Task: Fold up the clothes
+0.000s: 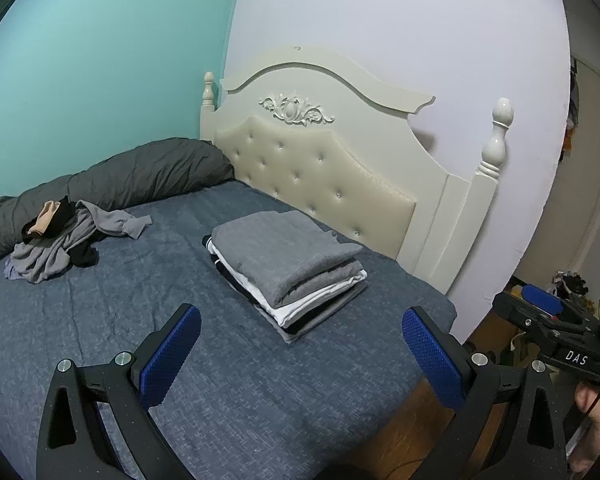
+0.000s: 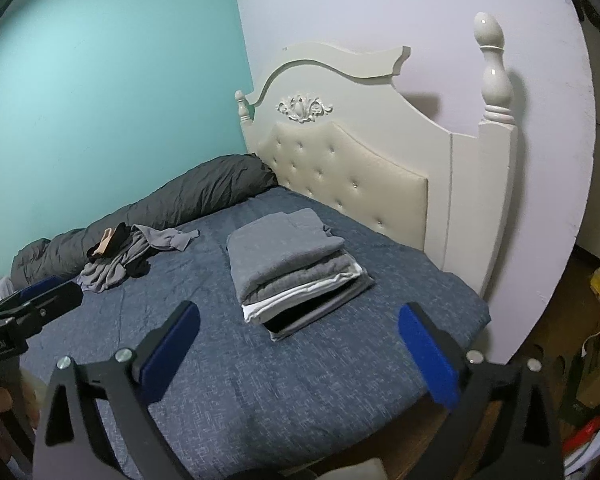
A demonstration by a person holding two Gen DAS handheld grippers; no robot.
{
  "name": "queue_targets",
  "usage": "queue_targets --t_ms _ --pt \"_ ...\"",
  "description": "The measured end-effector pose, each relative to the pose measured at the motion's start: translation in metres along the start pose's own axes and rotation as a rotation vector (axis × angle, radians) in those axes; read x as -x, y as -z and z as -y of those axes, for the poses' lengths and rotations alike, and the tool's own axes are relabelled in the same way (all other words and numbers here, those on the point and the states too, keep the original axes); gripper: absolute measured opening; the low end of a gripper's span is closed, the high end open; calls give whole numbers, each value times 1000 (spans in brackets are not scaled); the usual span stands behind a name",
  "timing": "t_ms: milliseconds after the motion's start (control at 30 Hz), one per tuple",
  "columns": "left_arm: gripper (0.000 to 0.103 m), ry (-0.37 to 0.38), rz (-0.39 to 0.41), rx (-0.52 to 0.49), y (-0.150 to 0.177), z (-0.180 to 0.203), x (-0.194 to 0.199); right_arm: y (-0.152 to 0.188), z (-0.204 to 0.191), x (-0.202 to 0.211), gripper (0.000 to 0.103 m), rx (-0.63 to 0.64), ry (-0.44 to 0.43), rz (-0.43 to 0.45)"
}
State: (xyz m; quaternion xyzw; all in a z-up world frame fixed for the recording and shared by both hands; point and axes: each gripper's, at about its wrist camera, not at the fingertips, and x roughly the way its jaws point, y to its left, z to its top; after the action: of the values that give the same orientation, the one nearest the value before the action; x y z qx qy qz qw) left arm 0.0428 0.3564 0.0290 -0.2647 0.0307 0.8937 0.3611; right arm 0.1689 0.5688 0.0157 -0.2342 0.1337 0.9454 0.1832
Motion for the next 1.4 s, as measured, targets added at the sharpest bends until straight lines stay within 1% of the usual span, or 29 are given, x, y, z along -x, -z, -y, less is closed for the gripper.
queue_targets --t_ms 200,567,900,1400 --pt "103 -4 12 -6 7 5 2 7 1 4 100 6 2 -10" --pt "103 -22 5 -8 19 9 2 17 2 13 100 2 11 -10" --pt "103 -22 -19 11 24 6 -2 19 -1 18 100 9 7 -9" --pt "103 -37 -17 5 29 4 -1 23 -10 15 100 27 -3 -20"
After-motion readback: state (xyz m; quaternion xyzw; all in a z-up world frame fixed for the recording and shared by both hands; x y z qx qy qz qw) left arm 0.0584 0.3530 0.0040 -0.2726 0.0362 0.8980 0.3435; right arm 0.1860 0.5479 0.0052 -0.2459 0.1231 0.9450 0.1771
